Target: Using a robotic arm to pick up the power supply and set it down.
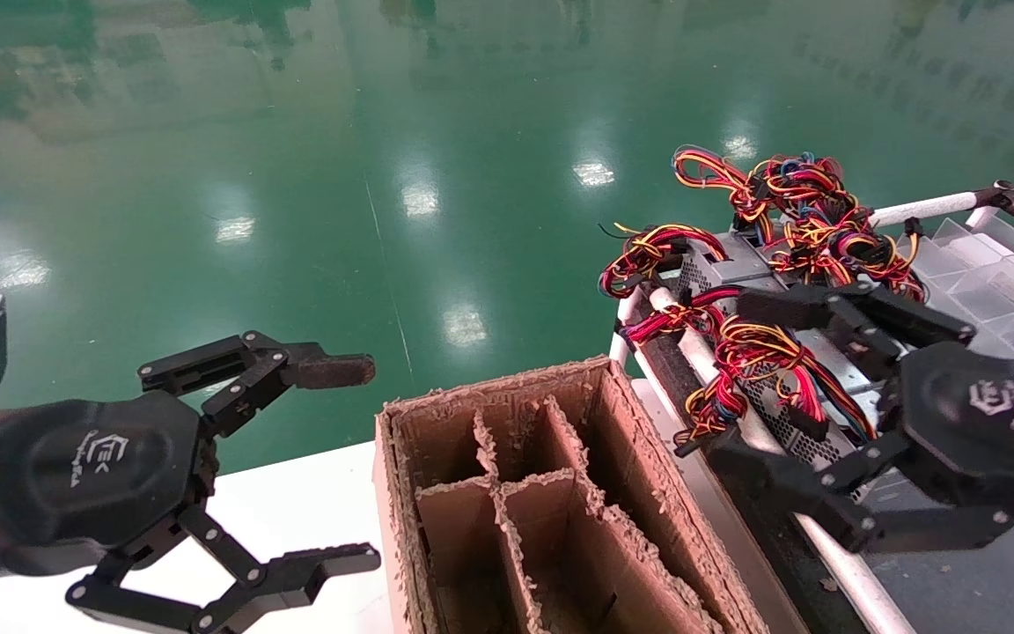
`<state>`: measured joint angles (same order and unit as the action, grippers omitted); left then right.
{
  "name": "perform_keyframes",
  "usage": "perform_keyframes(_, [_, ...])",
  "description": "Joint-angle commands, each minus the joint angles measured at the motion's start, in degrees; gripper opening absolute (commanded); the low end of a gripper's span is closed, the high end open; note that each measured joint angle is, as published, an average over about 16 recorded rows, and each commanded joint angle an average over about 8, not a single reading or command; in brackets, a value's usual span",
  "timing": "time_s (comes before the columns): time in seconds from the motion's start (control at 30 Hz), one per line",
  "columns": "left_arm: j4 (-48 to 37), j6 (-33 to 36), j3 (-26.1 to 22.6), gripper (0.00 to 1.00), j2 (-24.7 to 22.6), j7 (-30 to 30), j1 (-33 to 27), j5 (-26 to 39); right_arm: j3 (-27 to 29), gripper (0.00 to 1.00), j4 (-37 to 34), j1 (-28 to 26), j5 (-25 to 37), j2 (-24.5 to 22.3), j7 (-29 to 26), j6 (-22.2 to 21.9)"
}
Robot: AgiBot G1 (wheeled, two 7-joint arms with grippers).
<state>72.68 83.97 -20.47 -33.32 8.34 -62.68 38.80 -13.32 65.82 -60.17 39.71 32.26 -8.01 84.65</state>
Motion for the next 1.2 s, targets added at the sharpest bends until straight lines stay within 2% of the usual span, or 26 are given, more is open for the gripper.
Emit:
perform_keyframes(0.03, [0.00, 0.00, 0.00, 1.00, 0.00, 0.00, 0.00, 0.00, -0.33, 1.00, 0.94, -0.17, 0.26, 0.33, -0.33, 0.13])
perform_keyframes(0.6, [-0.01, -0.01, -0.01, 1.00, 0.01, -0.01, 0.00, -0.01, -2.81, 1.00, 8.13, -1.45, 2.22, 2.88, -2.84, 1.10])
perform_keyframes(1.2, [-0.02, -0.02, -0.01, 1.00, 0.01, -0.01, 0.01, -0.02, -2.84, 1.00, 8.07, -1.47, 2.33, 2.89, -2.85, 1.11])
